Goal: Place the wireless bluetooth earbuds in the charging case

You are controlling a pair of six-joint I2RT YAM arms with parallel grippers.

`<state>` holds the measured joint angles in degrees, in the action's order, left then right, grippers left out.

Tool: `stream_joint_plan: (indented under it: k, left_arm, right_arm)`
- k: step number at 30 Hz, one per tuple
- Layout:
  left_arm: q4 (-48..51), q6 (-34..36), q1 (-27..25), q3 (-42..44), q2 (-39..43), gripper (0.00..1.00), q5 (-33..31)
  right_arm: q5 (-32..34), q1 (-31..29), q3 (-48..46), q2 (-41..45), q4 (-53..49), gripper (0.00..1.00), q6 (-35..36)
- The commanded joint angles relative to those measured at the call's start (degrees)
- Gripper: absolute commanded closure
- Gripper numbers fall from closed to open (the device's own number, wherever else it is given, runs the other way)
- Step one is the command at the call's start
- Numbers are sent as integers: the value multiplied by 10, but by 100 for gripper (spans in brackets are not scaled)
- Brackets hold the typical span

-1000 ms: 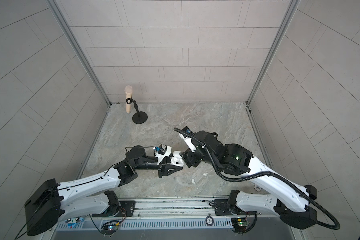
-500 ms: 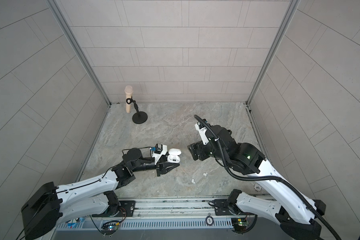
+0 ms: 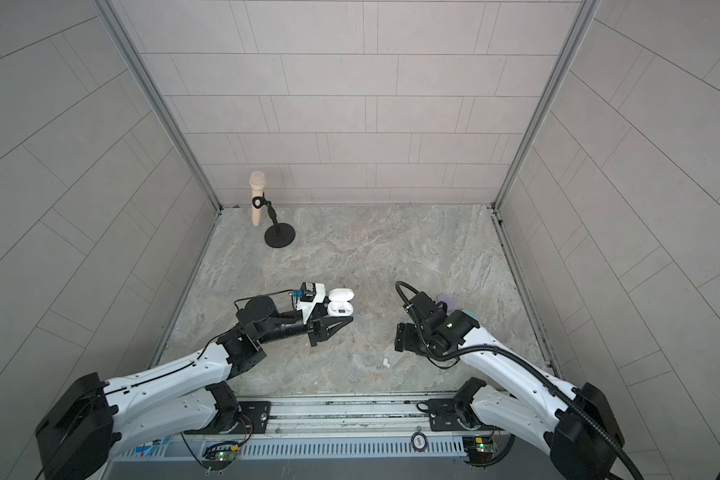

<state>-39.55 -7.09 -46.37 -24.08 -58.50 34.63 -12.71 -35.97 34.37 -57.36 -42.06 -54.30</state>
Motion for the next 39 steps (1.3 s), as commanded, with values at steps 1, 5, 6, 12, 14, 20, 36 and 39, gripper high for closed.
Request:
stream_joint_plan:
  k: [1,5,6,12,14,20,36,39]
  left_arm:
    - [-11,9,3,3,8,92,-5]
    - [-11,10,6,4,8,93,-5]
    - [-12,10,5,3,8,93,-5]
    - [-13,9,7,8,9,93,-7]
    - [-13,10,7,9,9,93,-8]
    - [-13,9,7,8,8,93,-8]
    - [-14,8,8,12,8,93,-11]
    - [-14,9,8,12,8,93,-11]
  right_arm:
    - [-17,2,-17,-17,55,17,-68]
    - [-28,4,-26,-43,75,17,-74]
    - [-28,4,-29,-46,81,18,-77]
    - [-22,14,-52,-69,107,20,-86]
    - [-21,16,-58,-73,118,21,-89]
    - [-12,19,-55,-77,139,21,-83]
    - [-29,20,1,-106,159,22,-76]
    - [-24,20,27,-122,141,22,-60]
